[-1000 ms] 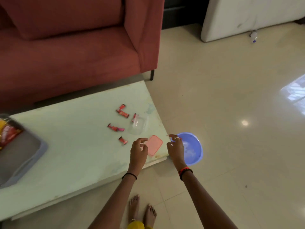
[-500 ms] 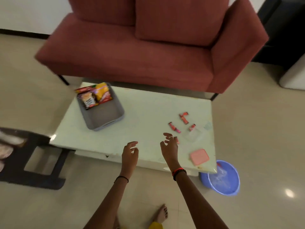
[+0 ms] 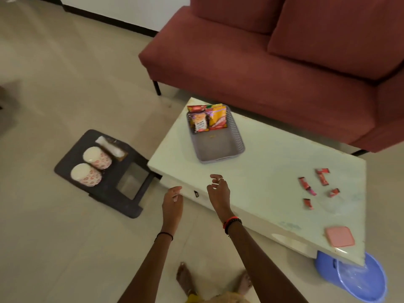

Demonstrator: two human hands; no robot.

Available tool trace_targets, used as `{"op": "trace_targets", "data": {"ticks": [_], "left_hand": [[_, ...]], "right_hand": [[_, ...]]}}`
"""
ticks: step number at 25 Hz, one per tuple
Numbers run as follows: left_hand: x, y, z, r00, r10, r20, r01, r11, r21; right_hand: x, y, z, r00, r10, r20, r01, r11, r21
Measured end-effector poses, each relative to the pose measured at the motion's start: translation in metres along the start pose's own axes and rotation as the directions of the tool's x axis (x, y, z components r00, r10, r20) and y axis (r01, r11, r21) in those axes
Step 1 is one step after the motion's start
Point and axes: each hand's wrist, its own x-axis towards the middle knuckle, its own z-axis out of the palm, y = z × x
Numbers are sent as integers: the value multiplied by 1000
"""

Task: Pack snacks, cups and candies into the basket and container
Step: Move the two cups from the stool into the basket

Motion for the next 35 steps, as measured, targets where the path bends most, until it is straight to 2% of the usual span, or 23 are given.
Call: {"op": "trace_targets", "data": {"ticks": [7,13,18,21,23,25,29,32,35], "left_hand": [[57,-28,-71,981,-143,-133,126,984,-127],[133,-45,-109,907,-259,-332,192,956,-223],[198,-76,-147,828,-279,-486,242,960,-138],[230,-100,-172,797,-231,-558,229,971,-75],[249,-114,-190,755,-253,-605,246,964,-95],[265,-129,-208,725,-239,-646,294,955,-23],[286,-160,-236,742,-154,-653,435,851,293],[295,-180,-249,761,-232,-605,518,780,351],[306,-196,-260,809,-318,-494,520,779,350]], "right_hand": [[23,-44,100,990,-14,140,16,1000,-13],[74,-87,181,945,-41,323,65,996,-65],[121,-105,252,895,-59,441,138,979,-149],[142,-109,296,856,-65,513,189,962,-195],[155,-113,324,819,-82,568,238,949,-207],[166,-117,351,767,-102,633,303,928,-217],[179,-123,400,644,-175,744,505,828,-242],[183,-127,434,546,-246,801,694,669,-267],[188,-128,460,455,-228,861,799,531,-282]]}}
